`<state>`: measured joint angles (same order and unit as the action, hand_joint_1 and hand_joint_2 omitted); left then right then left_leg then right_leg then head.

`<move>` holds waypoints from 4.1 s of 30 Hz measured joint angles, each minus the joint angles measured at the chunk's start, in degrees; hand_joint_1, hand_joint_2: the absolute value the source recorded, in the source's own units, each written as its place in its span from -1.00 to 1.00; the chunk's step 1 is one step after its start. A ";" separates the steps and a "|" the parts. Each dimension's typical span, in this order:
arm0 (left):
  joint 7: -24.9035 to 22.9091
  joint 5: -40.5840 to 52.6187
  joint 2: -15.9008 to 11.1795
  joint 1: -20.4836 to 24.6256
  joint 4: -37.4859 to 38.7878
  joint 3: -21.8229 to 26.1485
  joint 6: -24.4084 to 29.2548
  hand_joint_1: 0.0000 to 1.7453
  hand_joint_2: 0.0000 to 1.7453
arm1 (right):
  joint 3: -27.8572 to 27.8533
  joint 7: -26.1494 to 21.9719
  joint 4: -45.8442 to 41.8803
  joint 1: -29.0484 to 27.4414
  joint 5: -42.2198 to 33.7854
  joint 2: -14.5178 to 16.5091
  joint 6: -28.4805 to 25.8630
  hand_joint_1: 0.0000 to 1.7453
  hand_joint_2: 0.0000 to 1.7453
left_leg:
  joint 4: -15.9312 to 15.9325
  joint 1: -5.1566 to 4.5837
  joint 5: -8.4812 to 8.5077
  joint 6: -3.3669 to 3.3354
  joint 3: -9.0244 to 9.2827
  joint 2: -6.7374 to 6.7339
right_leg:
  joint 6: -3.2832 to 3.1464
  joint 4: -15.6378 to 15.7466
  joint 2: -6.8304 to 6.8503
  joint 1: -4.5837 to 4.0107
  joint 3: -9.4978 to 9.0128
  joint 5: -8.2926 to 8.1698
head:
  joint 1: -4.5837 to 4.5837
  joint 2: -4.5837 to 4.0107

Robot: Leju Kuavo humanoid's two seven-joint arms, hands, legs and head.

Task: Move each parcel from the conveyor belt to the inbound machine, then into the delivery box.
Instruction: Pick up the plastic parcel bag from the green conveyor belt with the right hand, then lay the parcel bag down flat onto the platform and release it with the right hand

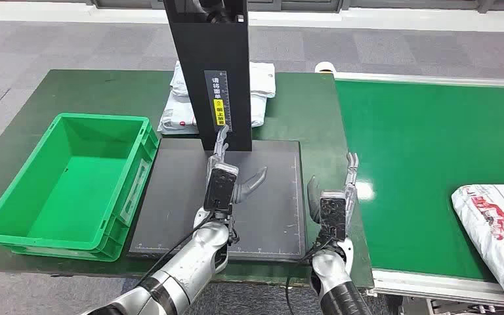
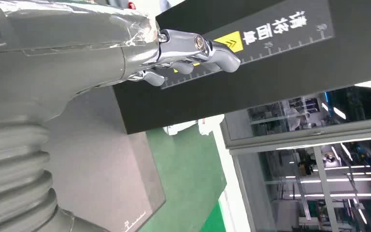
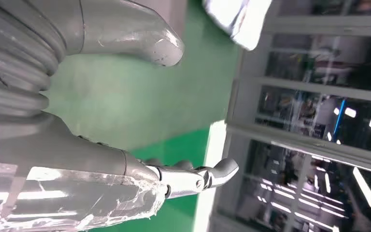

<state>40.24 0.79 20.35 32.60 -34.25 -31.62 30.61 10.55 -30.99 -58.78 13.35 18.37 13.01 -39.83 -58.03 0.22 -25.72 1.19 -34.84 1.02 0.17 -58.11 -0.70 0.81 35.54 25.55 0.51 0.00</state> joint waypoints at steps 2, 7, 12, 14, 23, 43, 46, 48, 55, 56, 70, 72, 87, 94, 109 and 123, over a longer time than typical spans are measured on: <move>0.00 0.26 0.00 0.15 0.22 0.32 -0.27 -1.00 1.00 | -0.75 2.03 -0.04 -0.17 3.61 -0.52 -0.05 -1.00 1.00 | 0.00 0.00 0.00 0.00 0.00 0.00 | 0.00 0.00 0.00 0.00 0.00 0.00 | 0.01 0.00; 0.00 1.10 -0.02 0.58 0.98 2.28 -1.33 -1.00 1.00 | -5.64 10.03 -0.08 -0.71 19.63 -2.93 -0.42 -1.00 1.00 | -0.01 -0.02 -0.02 -0.03 0.00 0.03 | 0.01 0.00 0.01 0.04 -0.01 0.00 | 0.01 0.00; 0.00 1.22 -0.02 0.58 1.03 2.46 -1.39 -1.00 1.00 | -6.27 10.65 -0.08 -0.75 21.00 -3.14 -0.45 -1.00 1.00 | -0.01 -0.02 -0.02 -0.04 0.00 0.04 | 0.01 0.00 0.01 0.04 -0.01 0.00 | 0.01 0.00; 0.03 1.29 -0.14 0.41 0.90 3.29 -1.26 -1.00 1.00 | -12.44 11.11 0.21 -1.11 21.43 -5.81 -0.63 -1.00 1.00 | -0.01 -0.02 -0.15 -0.09 0.15 0.06 | 0.09 0.01 0.00 0.04 -0.19 0.10 | 0.02 0.00; 0.04 2.47 -0.77 -0.76 -0.09 7.07 -2.23 -1.00 1.00 | -34.43 34.67 6.25 -1.38 61.87 -13.23 -0.47 -1.00 1.00 | -0.01 -0.07 -0.22 -0.25 0.13 0.69 | 0.30 0.03 0.61 0.09 -0.41 0.35 | 0.01 0.00; 0.07 1.93 -1.05 -1.03 -0.98 9.85 -2.88 -1.00 1.00 | -40.92 45.68 25.06 1.58 65.64 -21.24 -0.44 -1.00 1.00 | -0.25 -0.36 -0.74 -0.78 0.34 0.39 | 0.77 0.06 0.35 0.38 -0.70 0.68 | 0.01 0.00; 0.07 1.86 -1.05 -1.02 -0.97 10.17 -2.87 -1.00 1.00 | -40.93 45.99 27.16 2.13 65.68 -21.72 -0.43 -1.00 1.00 | -0.27 -0.38 -0.75 -0.80 0.34 0.40 | 0.77 0.06 0.34 0.39 -0.70 0.68 | 0.01 0.00; 0.07 1.85 -1.07 -1.02 -0.96 10.33 -2.88 -1.00 1.00 | -40.93 46.02 28.07 2.41 65.68 -21.90 -0.38 -1.00 1.00 | -0.28 -0.38 -0.74 -0.80 0.35 0.40 | 0.77 0.06 0.34 0.39 -0.71 0.68 | 0.01 0.00; 0.07 1.83 -1.08 -1.02 -0.86 10.81 -3.36 -1.00 1.00 | -41.16 47.41 30.81 2.63 65.28 -22.45 2.26 -1.00 1.00 | -0.28 -0.38 -0.73 -0.81 0.38 0.39 | 0.77 0.06 0.33 0.39 -0.72 0.67 | 0.01 0.00; 0.07 1.83 -1.09 -1.02 -0.85 10.84 -3.45 -1.00 1.00 | -41.17 47.87 31.07 2.58 65.25 -22.50 2.79 -0.81 1.00 | -0.28 -0.38 -0.73 -0.81 0.38 0.38 | 0.77 0.06 0.32 0.39 -0.73 0.67 | 0.01 0.00; 0.06 1.97 -1.09 -0.98 -0.23 11.36 -4.25 -1.00 1.00 | -41.31 46.95 31.58 2.51 62.52 -22.56 5.54 1.00 1.00 | -0.42 -0.38 -0.74 -0.84 0.46 0.38 | 0.83 0.08 0.32 0.38 -0.90 0.66 | 0.01 0.00; 0.05 1.97 -1.09 -0.97 -0.11 11.37 -4.29 -1.00 1.00 | -41.33 46.85 31.59 2.49 62.42 -22.56 5.50 1.00 1.00 | -0.44 -0.38 -0.74 -0.84 0.46 0.38 | 0.85 0.08 0.32 0.38 -0.91 0.65 | 0.01 0.00; 0.05 0.29 -1.10 -0.66 0.25 14.61 -7.60 -1.00 1.00 | -41.33 29.52 25.22 0.74 49.89 -19.65 -0.08 1.00 1.00 | -0.44 -0.36 -0.74 -0.87 0.47 0.33 | 0.84 0.06 0.31 0.37 -0.98 0.63 | 0.02 0.00; 0.04 5.18 -1.56 -0.54 -0.01 16.02 -3.68 -1.00 1.00 | -30.30 21.48 6.86 -0.73 39.95 -12.00 0.52 1.00 1.00 | -0.38 -0.22 -0.70 -0.79 0.54 0.18 | 0.80 0.03 0.14 0.23 -0.93 0.61 | 0.00 0.00; 0.04 7.85 -2.92 4.26 1.17 18.49 -1.65 -1.00 1.00 | 5.59 21.05 -4.86 5.48 32.01 -2.66 5.71 1.00 1.00 | -0.36 -0.15 -0.56 -0.64 0.53 0.22 | 0.73 -0.03 0.12 0.19 -0.89 0.57 | 0.01 0.00; 0.04 7.94 -3.04 5.45 2.07 18.50 -2.11 -1.00 1.00 | 24.24 21.56 -2.13 6.13 22.15 -1.14 24.37 1.00 1.00 | -0.36 -0.16 -0.57 -0.62 0.51 0.23 | 0.73 -0.02 0.11 0.20 -0.87 0.57 | 0.01 0.00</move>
<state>40.28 8.73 17.31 38.05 -32.18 -13.11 28.50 34.79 -9.42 -60.91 19.48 40.52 11.87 -15.46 -58.39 0.07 -26.29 0.58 -34.33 1.25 0.90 -58.13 -0.59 1.01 34.68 26.12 0.53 0.00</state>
